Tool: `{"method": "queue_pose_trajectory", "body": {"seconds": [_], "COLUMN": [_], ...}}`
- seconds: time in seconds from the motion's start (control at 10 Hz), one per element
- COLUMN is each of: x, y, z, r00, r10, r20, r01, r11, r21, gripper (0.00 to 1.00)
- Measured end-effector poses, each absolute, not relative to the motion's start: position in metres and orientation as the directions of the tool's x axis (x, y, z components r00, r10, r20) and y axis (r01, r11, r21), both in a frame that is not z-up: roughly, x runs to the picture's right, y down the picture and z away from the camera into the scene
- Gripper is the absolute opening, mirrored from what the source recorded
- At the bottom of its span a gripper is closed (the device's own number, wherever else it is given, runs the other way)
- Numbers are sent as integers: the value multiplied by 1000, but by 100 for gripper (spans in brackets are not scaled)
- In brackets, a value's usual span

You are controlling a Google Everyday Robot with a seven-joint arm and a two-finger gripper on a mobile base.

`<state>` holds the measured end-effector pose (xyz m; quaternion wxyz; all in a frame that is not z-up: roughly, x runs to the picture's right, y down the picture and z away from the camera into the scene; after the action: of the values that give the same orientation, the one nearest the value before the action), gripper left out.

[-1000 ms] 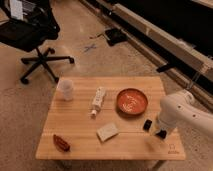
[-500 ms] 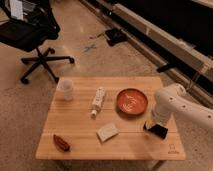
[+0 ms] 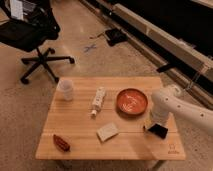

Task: Place the eraser on the white sponge

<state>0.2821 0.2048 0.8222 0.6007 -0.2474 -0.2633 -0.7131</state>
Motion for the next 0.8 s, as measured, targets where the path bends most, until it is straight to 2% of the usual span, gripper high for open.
{"method": "queue_pose_trajectory", "body": {"seconds": [0.8], "x": [297], "y": [215], "z": [832], "r00": [-114], "r10": [-714], "r20": [691], "r01": [990], "r11": [-139], "r21": [19], "gripper": [61]}}
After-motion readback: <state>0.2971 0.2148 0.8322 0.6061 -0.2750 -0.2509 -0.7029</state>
